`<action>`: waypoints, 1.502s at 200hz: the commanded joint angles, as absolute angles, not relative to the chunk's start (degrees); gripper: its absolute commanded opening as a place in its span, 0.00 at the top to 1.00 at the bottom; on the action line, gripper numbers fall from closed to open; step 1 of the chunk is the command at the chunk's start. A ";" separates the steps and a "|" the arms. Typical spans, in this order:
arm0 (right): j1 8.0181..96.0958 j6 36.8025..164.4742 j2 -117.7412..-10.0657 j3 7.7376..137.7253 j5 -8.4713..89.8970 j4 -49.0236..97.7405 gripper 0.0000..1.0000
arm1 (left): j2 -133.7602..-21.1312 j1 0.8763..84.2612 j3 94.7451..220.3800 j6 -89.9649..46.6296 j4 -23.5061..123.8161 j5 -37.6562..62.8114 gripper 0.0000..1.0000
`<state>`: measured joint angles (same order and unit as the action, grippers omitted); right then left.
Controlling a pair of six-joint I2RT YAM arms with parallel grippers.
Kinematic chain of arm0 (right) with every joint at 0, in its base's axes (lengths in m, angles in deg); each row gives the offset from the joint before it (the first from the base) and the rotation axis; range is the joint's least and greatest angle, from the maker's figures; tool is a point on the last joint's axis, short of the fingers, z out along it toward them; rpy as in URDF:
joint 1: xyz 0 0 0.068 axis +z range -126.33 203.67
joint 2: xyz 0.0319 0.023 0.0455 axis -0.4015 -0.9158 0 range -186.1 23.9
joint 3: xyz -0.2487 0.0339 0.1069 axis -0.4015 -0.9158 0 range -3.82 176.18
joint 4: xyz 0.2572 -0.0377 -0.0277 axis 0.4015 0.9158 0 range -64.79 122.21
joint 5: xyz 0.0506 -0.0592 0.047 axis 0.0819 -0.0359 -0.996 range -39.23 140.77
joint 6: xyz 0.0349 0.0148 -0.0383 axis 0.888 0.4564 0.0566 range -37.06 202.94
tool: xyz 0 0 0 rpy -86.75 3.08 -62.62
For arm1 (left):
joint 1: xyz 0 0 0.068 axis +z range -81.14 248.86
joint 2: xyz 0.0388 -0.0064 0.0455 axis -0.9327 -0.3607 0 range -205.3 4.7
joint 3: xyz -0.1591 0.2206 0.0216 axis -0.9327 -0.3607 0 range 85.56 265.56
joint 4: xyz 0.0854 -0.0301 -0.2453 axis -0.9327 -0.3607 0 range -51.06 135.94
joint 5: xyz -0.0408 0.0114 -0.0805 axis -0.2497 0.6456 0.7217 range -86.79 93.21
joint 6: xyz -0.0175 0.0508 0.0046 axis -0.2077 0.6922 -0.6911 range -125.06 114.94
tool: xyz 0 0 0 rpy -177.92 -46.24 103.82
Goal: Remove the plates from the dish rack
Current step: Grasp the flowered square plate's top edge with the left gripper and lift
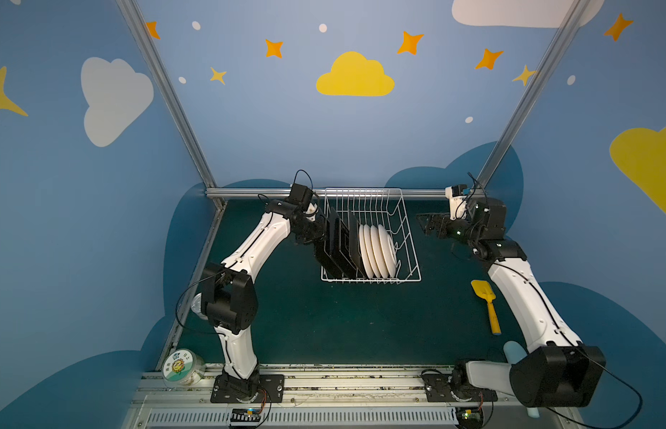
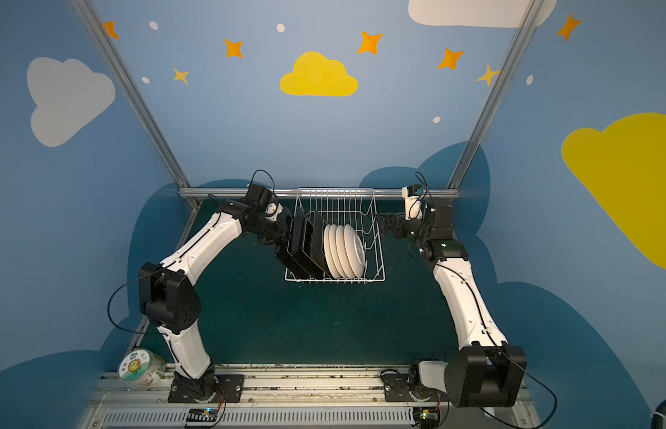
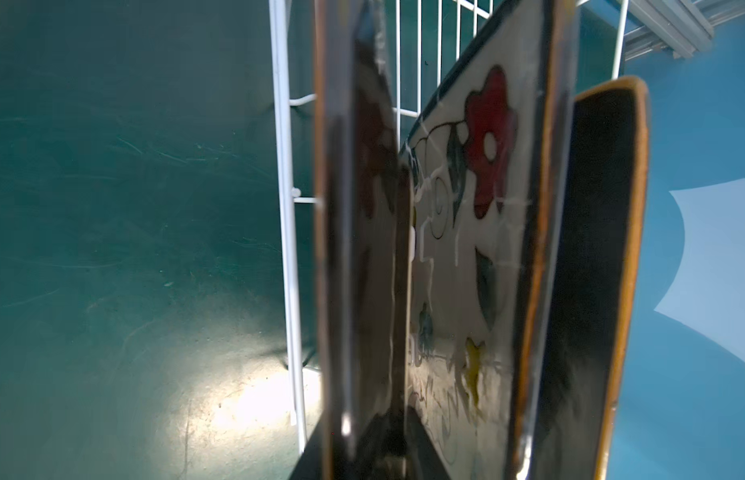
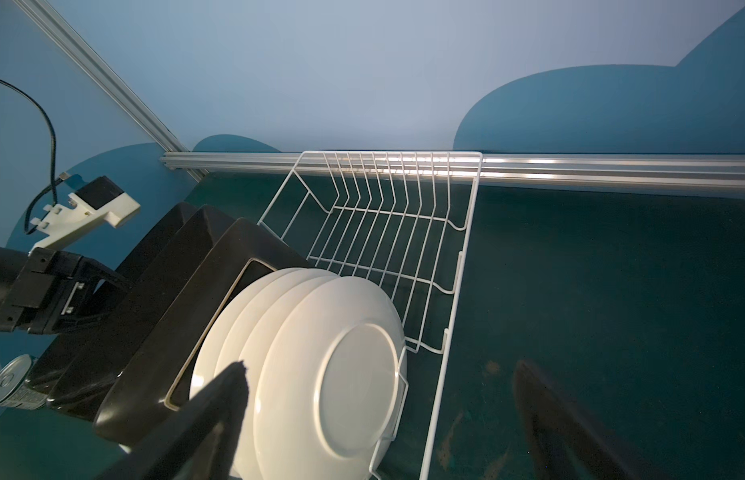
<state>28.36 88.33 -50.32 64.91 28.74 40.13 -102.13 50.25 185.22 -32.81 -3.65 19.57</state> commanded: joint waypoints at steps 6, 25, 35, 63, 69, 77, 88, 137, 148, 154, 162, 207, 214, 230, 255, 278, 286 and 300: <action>28.55 88.71 -49.00 64.11 29.75 38.96 0.01 | -103.49 50.46 186.20 -33.42 -5.24 18.58 0.78; 28.70 88.91 -48.97 64.12 30.02 38.82 0.01 | -103.83 50.47 186.20 -33.56 -5.60 19.03 0.84; 28.74 88.93 -48.96 64.02 30.18 38.75 0.01 | -104.02 50.43 186.20 -33.68 -5.81 19.15 0.86; 28.76 89.04 -48.96 63.99 30.51 38.55 0.01 | -104.29 50.46 186.28 -34.04 -6.18 19.25 0.94; 28.71 89.16 -48.96 64.01 30.49 38.48 0.01 | -104.34 50.37 186.39 -34.16 -6.21 19.29 0.95; 28.69 89.17 -48.90 64.03 30.55 38.45 0.01 | -104.39 50.42 186.53 -34.36 -6.32 19.33 0.96; 28.70 89.27 -48.85 64.10 30.63 38.44 0.01 | -104.44 50.45 186.64 -34.63 -6.51 19.38 0.97; 28.77 89.30 -48.67 63.88 30.84 38.32 0.01 | -103.36 50.62 187.12 -35.85 -5.24 22.58 0.97; 28.79 89.34 -48.70 63.94 30.90 38.24 0.01 | -102.61 50.89 187.29 -36.54 -4.19 23.58 0.97; 28.85 89.42 -48.75 64.01 30.90 38.26 0.01 | -102.25 51.05 187.40 -36.95 -3.64 23.96 0.97; 28.89 89.42 -48.74 63.99 30.99 38.35 0.01 | -101.70 51.35 187.48 -37.40 -2.98 24.52 0.97; 29.10 89.40 -48.80 63.94 31.08 38.25 0.01 | -99.09 53.44 187.58 -39.45 -0.13 29.24 0.97; 29.04 89.42 -48.79 63.90 31.11 38.19 0.01 | -98.74 53.66 187.69 -39.71 0.13 29.80 0.97; 29.13 89.48 -48.93 63.92 31.10 38.14 0.01 | -98.15 54.16 188.17 -39.75 0.37 30.60 0.97; 29.30 89.67 -49.31 63.92 30.91 37.79 0.01 | -98.40 54.45 191.01 -38.12 -2.45 30.82 0.97; 29.48 89.87 -49.55 64.12 30.83 37.56 0.01 | -98.06 54.81 192.70 -36.30 -4.34 30.63 0.97; 29.56 89.87 -49.58 64.11 30.81 37.42 0.01 | -97.62 55.02 192.85 -35.86 -4.38 30.46 0.97; 29.65 89.84 -49.64 64.20 30.87 37.37 0.01 | -97.10 55.44 193.41 -35.23 -4.98 30.29 0.97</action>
<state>29.17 89.44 -50.21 64.41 30.67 38.66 -102.02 54.38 189.79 -37.35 -6.10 28.22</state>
